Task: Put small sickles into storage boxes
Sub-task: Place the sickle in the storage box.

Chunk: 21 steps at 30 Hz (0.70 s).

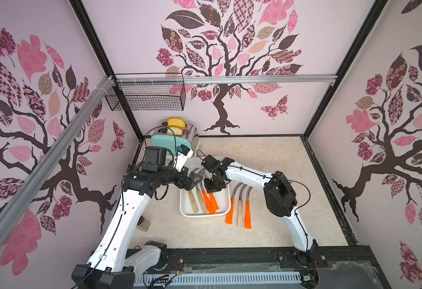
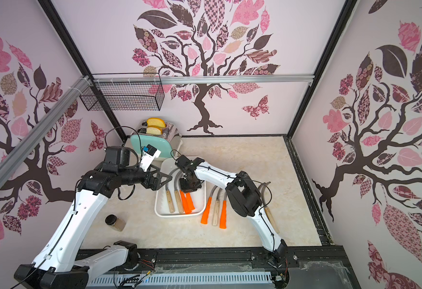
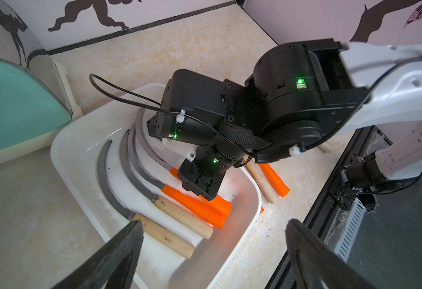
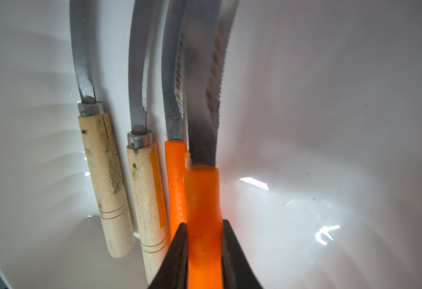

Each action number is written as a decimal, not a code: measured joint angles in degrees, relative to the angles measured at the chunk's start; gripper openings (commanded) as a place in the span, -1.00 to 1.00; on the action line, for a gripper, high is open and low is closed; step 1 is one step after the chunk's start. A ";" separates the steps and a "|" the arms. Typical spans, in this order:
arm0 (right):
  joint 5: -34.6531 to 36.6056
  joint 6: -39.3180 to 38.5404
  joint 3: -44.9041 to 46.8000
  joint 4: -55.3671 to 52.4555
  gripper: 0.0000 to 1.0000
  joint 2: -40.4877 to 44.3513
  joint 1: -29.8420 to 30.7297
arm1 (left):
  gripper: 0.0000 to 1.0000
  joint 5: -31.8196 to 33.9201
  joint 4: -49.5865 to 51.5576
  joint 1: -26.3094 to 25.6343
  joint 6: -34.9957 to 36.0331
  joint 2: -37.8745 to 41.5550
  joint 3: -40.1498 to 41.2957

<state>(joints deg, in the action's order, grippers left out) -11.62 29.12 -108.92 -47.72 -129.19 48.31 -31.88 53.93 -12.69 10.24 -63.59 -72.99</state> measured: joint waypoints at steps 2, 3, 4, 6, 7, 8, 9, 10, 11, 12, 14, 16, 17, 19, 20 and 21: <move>-0.20 -0.02 0.13 0.00 -1.00 0.00 0.00 | 0.86 0.17 -0.44 0.00 -0.13 0.00 -0.15; -0.28 -0.02 0.13 -0.04 -1.00 -0.02 0.02 | 0.87 0.20 -0.59 0.00 -0.17 -0.02 -0.20; -0.42 -0.04 0.13 -0.04 -1.00 -0.04 0.04 | 0.87 0.24 -0.68 0.00 -0.20 -0.04 -0.17; -0.61 -0.22 0.13 -0.04 -1.00 -0.09 0.09 | 0.87 0.42 -0.72 0.00 -0.20 -0.04 -0.20; -0.63 -0.24 0.13 -0.04 -1.00 -0.17 0.15 | 0.87 0.48 -0.72 0.00 -0.20 -0.04 -0.20; -0.68 -0.26 0.13 -0.04 -1.00 -0.37 0.28 | 0.87 0.59 -0.72 0.00 -0.20 -0.04 -0.20; -0.70 -0.28 0.11 -0.02 -1.00 -0.66 0.39 | 0.87 0.68 -0.72 0.00 -0.17 -0.04 -0.20; -0.72 -0.33 0.11 -0.04 -1.00 -0.98 0.55 | 0.87 0.76 -0.72 0.00 -0.17 -0.04 -0.20; -0.74 -0.44 0.11 -0.15 -1.00 -1.49 0.72 | 0.87 0.79 -0.72 0.00 -0.17 -0.04 -0.20; -0.72 -0.48 0.09 -0.22 -1.00 -1.88 0.83 | 0.87 0.81 -0.72 0.00 -0.15 -0.04 -0.20; -0.61 -0.50 0.07 -0.33 -1.00 -2.69 1.09 | 0.87 0.81 -0.72 0.00 -0.15 -0.04 -0.20; -0.61 -0.50 0.04 -0.35 -1.00 -3.23 1.14 | 0.87 0.81 -0.72 0.00 -0.13 -0.02 -0.20; -0.59 -0.48 -0.07 -0.48 -1.00 -3.32 1.20 | 0.87 0.79 -0.72 0.00 -0.13 -0.02 -0.20; -0.59 -0.46 -0.31 -0.59 -0.99 -3.32 1.36 | 0.87 0.79 -0.74 0.00 -0.13 -0.04 -0.20; -0.59 -0.46 -0.31 -0.57 -0.98 -3.32 1.36 | 0.87 0.79 -0.74 0.00 -0.13 -0.04 -0.20; -0.59 -0.46 -0.31 -0.57 -0.97 -3.32 1.38 | 0.87 0.79 -0.74 0.00 -0.13 -0.04 -0.20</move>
<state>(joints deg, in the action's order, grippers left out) -12.21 28.67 -109.23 -48.29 -132.51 49.69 -31.09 53.19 -12.69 10.11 -63.64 -73.19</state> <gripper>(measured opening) 0.223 0.935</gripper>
